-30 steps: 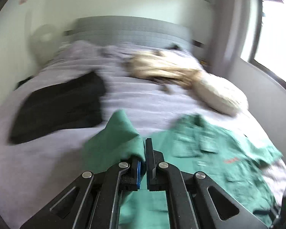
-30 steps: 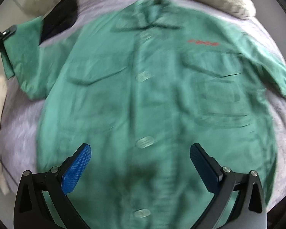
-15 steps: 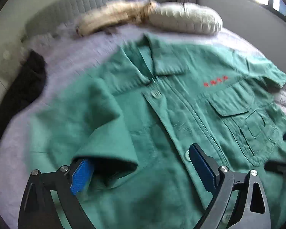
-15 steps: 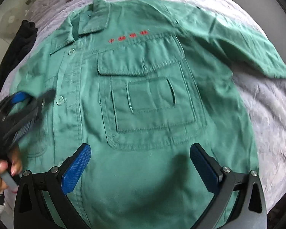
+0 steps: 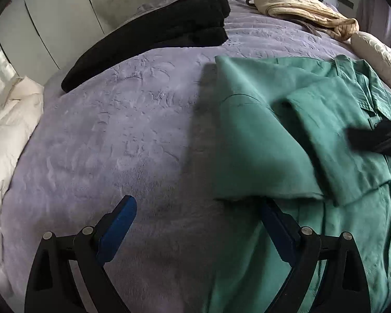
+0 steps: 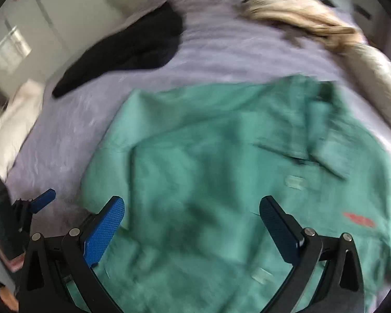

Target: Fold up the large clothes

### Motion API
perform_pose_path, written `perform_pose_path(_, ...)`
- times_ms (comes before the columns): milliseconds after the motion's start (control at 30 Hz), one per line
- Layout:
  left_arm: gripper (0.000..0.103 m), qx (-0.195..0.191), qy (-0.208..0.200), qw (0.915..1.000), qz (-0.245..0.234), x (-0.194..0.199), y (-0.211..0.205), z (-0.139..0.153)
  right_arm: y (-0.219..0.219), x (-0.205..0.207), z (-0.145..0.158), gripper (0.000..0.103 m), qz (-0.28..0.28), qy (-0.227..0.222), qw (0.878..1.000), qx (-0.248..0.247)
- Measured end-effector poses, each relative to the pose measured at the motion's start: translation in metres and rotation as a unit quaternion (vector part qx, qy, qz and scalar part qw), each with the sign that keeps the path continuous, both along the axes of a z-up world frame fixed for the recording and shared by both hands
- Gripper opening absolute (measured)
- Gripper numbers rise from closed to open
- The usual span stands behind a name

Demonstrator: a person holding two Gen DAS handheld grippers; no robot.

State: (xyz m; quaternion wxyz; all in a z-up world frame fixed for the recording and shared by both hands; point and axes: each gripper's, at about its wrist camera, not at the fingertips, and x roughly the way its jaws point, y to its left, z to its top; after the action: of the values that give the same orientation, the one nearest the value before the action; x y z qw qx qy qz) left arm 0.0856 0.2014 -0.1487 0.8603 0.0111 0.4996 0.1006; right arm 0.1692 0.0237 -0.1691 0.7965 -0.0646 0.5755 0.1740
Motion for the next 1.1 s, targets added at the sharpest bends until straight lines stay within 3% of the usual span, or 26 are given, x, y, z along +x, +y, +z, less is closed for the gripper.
perform_pose_path(67,0.095,0.01,-0.005,0.9999,-0.002,0.002,-0.002,-0.003,0.02,0.006,-0.028,0.103,0.021,0.01,0.999,-0.046)
perform_pose_path(100,0.095,0.011,-0.005,0.9999,-0.005,0.004,-0.004,-0.004,0.028,0.008,-0.044,0.097,0.027,0.012,0.995,-0.09)
perform_pose_path(133,0.095,0.014,-0.009,0.9999,-0.004,0.009,-0.006,-0.006,0.032,0.009,-0.057,0.081,0.03,0.014,0.992,-0.121)
perform_pose_path(167,0.095,0.017,-0.016,0.9997,-0.002,0.008,-0.004,-0.003,0.028,0.009,-0.058,0.067,0.026,0.01,0.993,-0.116)
perform_pose_path(200,0.095,0.019,-0.021,0.9996,0.0,0.009,-0.005,-0.001,0.018,0.009,-0.048,0.025,0.01,-0.002,0.996,-0.09)
perform_pose_path(233,0.095,0.024,-0.026,0.9994,0.004,0.012,-0.005,-0.002,0.007,0.008,-0.037,0.019,-0.003,-0.005,0.997,-0.073)
perform_pose_path(333,0.095,0.045,-0.033,0.9983,0.017,0.024,-0.003,-0.002,-0.052,0.011,0.0,0.019,-0.082,-0.012,0.996,0.02)
perform_pose_path(433,0.095,0.066,-0.036,0.997,0.016,0.03,0.002,-0.004,-0.121,0.01,0.019,0.019,-0.169,-0.02,0.983,0.063)
perform_pose_path(533,0.095,0.082,-0.041,0.9957,-0.016,0.032,-0.002,-0.005,-0.192,0.004,0.003,0.019,-0.253,0.025,0.958,0.13)
perform_pose_path(600,0.095,0.127,-0.045,0.9898,-0.046,0.03,-0.013,-0.006,-0.218,-0.002,-0.016,0.02,-0.289,0.052,0.944,0.148)
perform_pose_path(700,0.095,0.166,-0.048,0.9816,-0.081,0.024,-0.02,-0.005,-0.244,-0.014,-0.039,0.028,-0.326,0.086,0.911,0.236)
perform_pose_path(733,0.095,0.164,-0.043,0.9817,-0.087,0.022,-0.019,-0.004,-0.247,-0.017,-0.041,0.034,-0.341,0.089,0.9,0.257)
perform_pose_path(833,0.095,0.153,-0.029,0.9827,-0.1,0.015,-0.013,0.004,-0.243,-0.021,-0.035,0.078,-0.35,0.086,0.888,0.285)
perform_pose_path(900,0.095,0.141,-0.017,0.9836,-0.11,0.009,-0.01,0.01,-0.233,-0.019,-0.027,0.08,-0.339,0.08,0.894,0.282)
perform_pose_path(1000,0.095,0.081,-0.006,0.9908,-0.108,0.002,0.001,0.028,-0.232,-0.01,-0.02,0.08,-0.324,0.08,0.91,0.245)
perform_pose_path(1100,0.095,0.002,-0.006,0.9957,-0.092,0.024,0.011,0.041,-0.24,-0.001,-0.024,0.08,-0.337,0.091,0.9,0.259)
